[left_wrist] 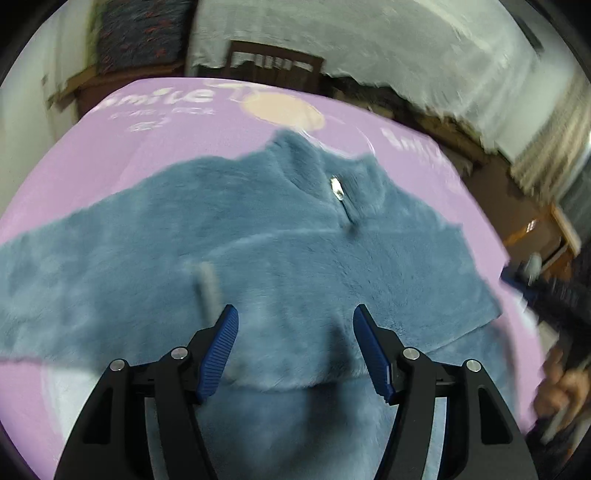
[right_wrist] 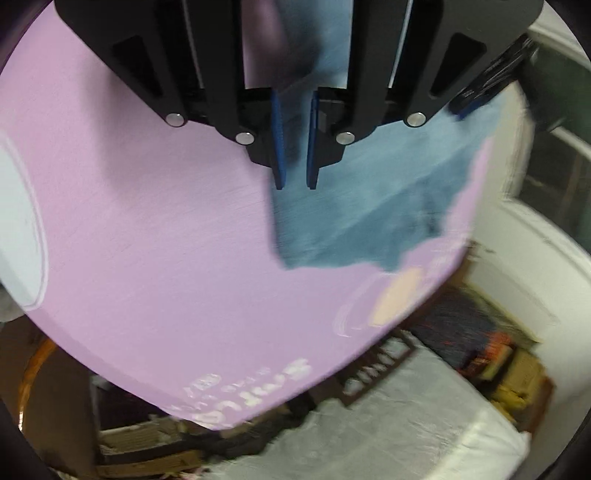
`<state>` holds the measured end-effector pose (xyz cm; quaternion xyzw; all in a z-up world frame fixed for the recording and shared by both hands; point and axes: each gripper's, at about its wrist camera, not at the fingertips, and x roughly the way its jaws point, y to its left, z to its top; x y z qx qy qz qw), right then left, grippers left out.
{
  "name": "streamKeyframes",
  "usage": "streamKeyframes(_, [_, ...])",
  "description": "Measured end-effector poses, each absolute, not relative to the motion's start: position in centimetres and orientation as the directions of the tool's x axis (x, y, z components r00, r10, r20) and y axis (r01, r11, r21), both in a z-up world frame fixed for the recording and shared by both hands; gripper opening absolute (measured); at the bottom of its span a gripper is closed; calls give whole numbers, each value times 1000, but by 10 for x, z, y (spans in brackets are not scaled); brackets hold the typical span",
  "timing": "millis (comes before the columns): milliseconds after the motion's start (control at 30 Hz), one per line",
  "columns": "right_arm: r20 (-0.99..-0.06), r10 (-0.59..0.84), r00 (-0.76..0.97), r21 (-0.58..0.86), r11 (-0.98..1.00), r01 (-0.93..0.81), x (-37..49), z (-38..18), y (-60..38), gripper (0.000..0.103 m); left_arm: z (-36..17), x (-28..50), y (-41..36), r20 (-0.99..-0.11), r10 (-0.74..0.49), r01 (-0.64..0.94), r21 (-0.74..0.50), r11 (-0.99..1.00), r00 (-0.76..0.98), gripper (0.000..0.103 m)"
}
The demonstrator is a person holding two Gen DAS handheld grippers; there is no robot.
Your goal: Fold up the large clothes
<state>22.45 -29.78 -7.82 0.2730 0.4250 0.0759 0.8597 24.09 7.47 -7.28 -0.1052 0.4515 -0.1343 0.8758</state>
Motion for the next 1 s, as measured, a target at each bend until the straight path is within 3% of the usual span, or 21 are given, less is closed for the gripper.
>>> streamKeyframes(67, [-667, 391, 634, 531, 847, 36, 212, -72, -284, 35, -58, 224, 102, -739, -302, 79, -321, 944, 603, 72])
streamKeyframes(100, [-668, 399, 628, 524, 852, 16, 209, -72, -278, 36, -52, 216, 116, -732, -275, 49, -315, 948, 624, 74])
streamKeyframes(367, [-654, 431, 621, 559, 829, 12, 203, -77, -273, 36, -52, 167, 261, -763, -40, -313, -312, 897, 646, 74])
streamKeyframes(533, [-643, 424, 638, 549, 836, -1, 198, -74, -270, 38, -69, 167, 314, -767, -81, -418, -431, 800, 637, 74])
streamKeyframes(867, [-656, 412, 632, 542, 840, 16, 199, -81, -272, 39, -78, 193, 328, -772, -74, -482, -465, 743, 631, 73])
streamKeyframes(967, [-672, 390, 629, 510, 860, 11, 200, -82, -266, 39, -80, 190, 334, -772, -39, -514, -459, 724, 635, 61])
streamKeyframes(1000, [-678, 380, 629, 495, 869, 9, 200, -82, -263, 39, -78, 189, 334, -775, -15, -524, -440, 729, 631, 44])
